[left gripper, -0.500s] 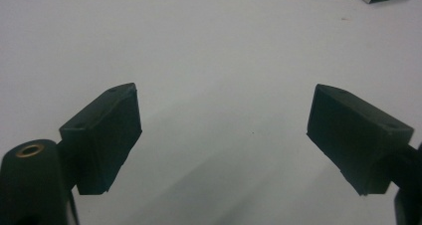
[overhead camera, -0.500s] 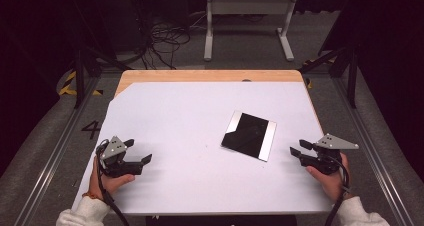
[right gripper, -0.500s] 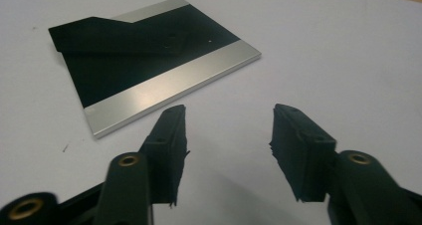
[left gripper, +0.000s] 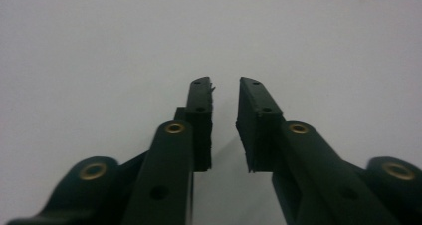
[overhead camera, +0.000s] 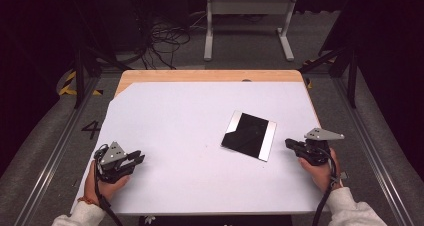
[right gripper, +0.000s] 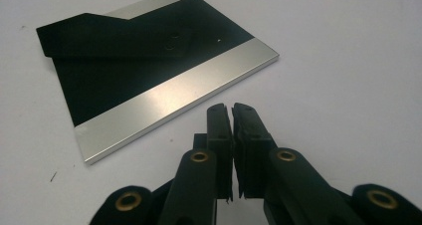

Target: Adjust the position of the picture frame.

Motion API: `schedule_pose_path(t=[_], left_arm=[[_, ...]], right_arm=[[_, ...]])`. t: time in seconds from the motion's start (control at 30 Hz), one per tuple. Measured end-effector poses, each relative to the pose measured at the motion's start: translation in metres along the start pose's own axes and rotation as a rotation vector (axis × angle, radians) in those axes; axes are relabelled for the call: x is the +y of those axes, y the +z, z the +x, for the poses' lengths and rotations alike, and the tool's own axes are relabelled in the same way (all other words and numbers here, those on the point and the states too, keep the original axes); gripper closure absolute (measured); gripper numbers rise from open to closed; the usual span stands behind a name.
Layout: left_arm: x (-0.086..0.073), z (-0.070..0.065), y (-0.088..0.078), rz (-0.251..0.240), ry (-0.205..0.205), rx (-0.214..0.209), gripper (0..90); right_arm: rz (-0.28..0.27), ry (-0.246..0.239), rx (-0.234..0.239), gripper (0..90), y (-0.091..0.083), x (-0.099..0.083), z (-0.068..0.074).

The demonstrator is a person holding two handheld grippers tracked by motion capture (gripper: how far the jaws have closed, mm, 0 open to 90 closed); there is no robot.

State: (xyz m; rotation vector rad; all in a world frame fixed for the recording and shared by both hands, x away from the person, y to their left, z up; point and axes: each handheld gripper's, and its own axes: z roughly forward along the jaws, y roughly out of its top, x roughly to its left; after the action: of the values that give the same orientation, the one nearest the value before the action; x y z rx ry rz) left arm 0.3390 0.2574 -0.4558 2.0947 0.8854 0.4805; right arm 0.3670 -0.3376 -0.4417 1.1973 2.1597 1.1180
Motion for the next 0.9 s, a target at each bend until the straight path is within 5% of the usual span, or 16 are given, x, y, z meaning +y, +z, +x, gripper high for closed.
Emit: schedule_pose_path(t=[0.1,0.53,0.9], left_arm=[[0.0,0.001,0.003,0.004,-0.028,-0.013,87.2],[0.052,-0.02,0.064,0.087,0.095,-0.129,89.8],[0.084,-0.03,0.096,0.067,0.125,-0.194,89.7]], right_arm=[[-0.002,0.003,-0.009,87.6,0.003,0.004,0.001],[0.034,0.042,-0.049,90.0,0.035,0.015,-0.016],[0.043,0.044,-0.083,90.0,0.051,0.028,-0.021]])
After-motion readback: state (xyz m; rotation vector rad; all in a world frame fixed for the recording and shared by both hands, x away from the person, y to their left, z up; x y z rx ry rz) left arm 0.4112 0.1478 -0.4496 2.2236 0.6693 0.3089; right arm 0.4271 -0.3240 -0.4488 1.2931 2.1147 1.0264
